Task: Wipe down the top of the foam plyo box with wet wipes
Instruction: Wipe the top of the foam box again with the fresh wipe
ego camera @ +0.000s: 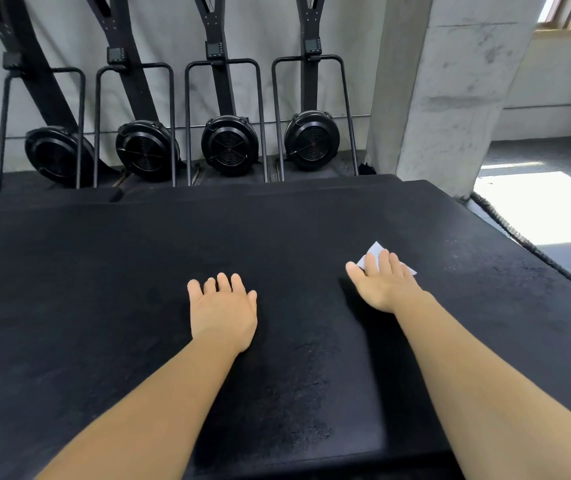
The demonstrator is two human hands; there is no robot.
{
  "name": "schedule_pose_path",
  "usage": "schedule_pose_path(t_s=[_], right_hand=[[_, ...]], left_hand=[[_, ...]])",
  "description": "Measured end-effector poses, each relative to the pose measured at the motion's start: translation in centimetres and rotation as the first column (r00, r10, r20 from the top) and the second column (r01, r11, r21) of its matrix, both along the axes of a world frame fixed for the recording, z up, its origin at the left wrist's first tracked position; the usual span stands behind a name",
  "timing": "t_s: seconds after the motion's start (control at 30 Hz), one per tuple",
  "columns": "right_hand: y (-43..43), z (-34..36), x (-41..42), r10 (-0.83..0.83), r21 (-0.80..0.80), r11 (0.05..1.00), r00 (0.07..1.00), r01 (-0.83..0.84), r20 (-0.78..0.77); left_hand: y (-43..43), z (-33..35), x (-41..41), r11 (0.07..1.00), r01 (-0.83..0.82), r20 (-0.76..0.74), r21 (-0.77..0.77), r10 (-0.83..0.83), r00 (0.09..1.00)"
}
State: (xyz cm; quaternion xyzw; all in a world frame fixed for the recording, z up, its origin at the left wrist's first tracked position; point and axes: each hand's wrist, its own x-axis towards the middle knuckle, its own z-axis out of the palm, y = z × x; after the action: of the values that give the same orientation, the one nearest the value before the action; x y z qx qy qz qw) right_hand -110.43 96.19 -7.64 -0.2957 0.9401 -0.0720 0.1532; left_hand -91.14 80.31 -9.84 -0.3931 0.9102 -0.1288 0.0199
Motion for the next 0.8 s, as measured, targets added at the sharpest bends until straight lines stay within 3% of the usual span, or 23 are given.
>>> schedule_pose_path(t_s=[0.33, 0.53, 0.67, 0.8], right_hand=[[-2.3, -0.7, 11.0, 0.218, -0.067, 0.973, 0.976, -0.219, -0.016], [-2.5, -1.4, 13.2, 0.361, -0.006, 0.932, 0.932, -0.361, 0.002], [-1.5, -1.2, 10.9, 0.357, -0.043, 0.933, 0.934, -0.356, -0.004], [0.6, -1.1, 6.4, 0.228, -0.055, 0.972, 0.973, -0.229, -0.03]], left_hand=[[0.1, 0.3, 0.2, 0.999, -0.008, -0.022, 0.045, 0.009, 1.0], [0.3, 0.9, 0.6, 0.998, 0.023, 0.016, 0.05, -0.024, 1.0], [0.3, 0.7, 0.7, 0.999, 0.02, -0.015, 0.049, -0.019, 1.0], [0.0, 0.4, 0.5, 0.999, 0.003, -0.039, 0.052, -0.001, 0.999]])
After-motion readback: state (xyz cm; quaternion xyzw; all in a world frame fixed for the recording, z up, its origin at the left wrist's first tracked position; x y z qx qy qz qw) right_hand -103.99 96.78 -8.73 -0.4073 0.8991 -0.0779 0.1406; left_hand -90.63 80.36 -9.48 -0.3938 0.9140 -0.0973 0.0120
